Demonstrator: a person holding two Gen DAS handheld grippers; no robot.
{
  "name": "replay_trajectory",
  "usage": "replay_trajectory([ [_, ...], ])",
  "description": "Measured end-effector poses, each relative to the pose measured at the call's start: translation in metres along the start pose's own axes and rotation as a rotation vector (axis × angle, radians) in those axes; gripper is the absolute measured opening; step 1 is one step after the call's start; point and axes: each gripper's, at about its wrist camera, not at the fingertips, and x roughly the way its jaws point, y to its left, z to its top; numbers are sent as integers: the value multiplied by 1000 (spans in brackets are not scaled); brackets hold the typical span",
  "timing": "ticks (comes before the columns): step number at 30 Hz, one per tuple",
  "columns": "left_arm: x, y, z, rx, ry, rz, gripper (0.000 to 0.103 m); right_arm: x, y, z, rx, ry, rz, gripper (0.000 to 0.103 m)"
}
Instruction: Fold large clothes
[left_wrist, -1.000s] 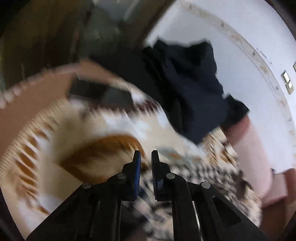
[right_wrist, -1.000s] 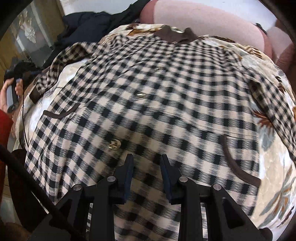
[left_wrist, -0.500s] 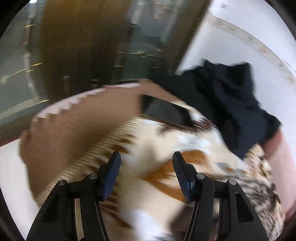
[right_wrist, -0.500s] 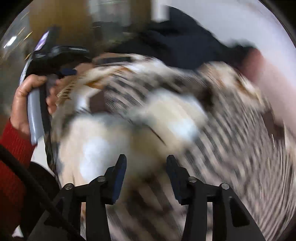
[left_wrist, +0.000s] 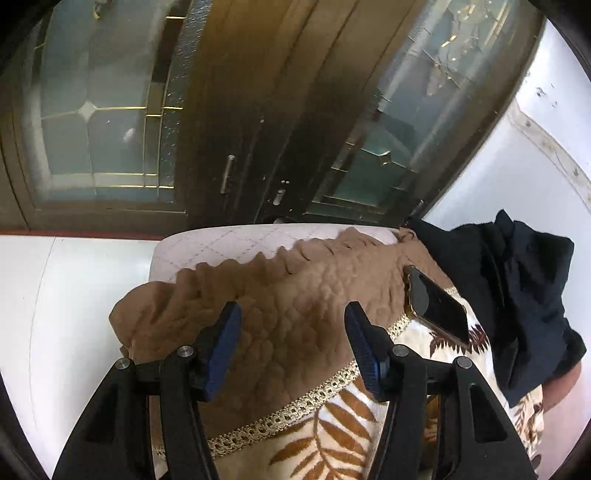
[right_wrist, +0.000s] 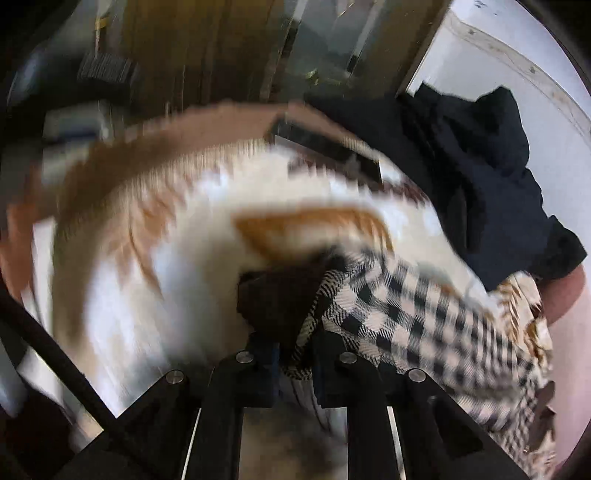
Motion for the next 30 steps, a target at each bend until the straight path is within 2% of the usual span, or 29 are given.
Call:
replay_trajectory([
  [2,1,-4,-2,8,5,1,57,-12,-10,31,97,-44,66,14],
  [5,0,-19,-6,29,12,-17,57,-24,-39,49,241,-84,115,14],
  [8,-4,-45,-16,78,18,-62,57,-39,-88,39,388,-117,139,15],
  [11,-11,-77,-33,147,33,-118,57,-63,-148,2,514,-136,68,14],
  [15,-24,-128,-66,244,79,-239,57,-95,-235,-80,718,-132,-65,14],
  [20,-44,-192,-118,403,151,-377,58,-129,-329,-217,1009,-81,-212,14],
  [24,-59,-236,-165,542,234,-489,58,-143,-367,-307,1113,-18,-325,14],
  [26,-67,-252,-190,610,276,-535,59,-150,-373,-339,1148,6,-356,14],
  [30,-79,-272,-232,754,299,-570,60,-166,-391,-398,1234,30,-395,17],
])
